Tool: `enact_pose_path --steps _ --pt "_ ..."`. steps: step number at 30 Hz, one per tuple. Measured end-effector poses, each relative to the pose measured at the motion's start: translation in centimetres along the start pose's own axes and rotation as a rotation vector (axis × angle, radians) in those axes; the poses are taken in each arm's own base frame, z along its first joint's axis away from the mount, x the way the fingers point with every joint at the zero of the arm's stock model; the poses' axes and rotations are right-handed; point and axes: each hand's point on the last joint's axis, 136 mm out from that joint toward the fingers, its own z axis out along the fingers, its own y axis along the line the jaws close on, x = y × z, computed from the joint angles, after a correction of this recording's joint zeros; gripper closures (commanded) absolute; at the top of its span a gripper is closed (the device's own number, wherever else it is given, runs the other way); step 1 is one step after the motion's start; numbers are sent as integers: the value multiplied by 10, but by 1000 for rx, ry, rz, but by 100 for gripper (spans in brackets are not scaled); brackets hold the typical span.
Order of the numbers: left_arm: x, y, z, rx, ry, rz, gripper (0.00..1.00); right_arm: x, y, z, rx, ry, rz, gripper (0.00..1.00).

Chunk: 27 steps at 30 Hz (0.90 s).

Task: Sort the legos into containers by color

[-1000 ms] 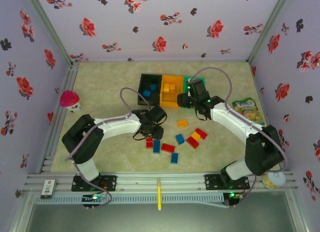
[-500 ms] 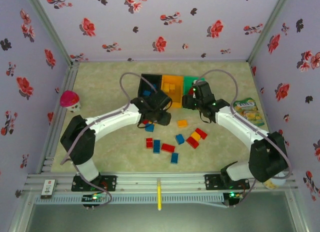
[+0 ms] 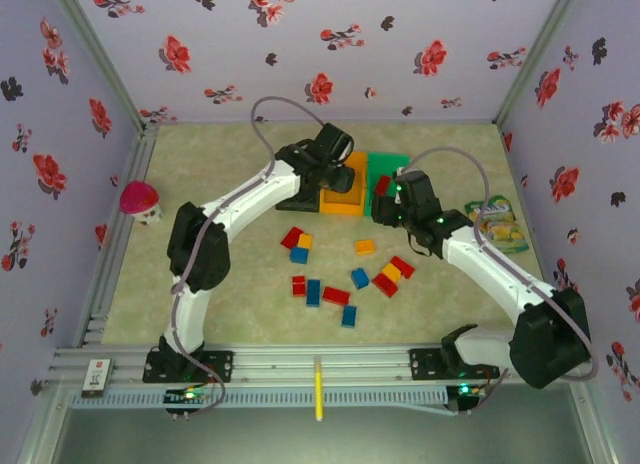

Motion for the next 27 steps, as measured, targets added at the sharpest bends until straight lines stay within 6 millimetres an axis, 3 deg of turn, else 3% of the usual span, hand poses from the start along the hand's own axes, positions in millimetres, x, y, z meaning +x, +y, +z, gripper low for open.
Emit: enact_pose_path --steps 8,12,17,22,27 --pt "8 9 37 6 49 33 61 30 -8 8 9 64 31 38" --pt "8 9 42 14 54 45 47 36 -8 11 5 81 45 38" --pt "-3 10 38 26 30 44 32 42 -6 15 -8 94 54 39" --pt "-8 14 33 25 15 37 29 59 1 18 -33 126 33 39" --pt "-3 18 -5 34 -16 35 28 81 15 17 -65 163 -16 39"
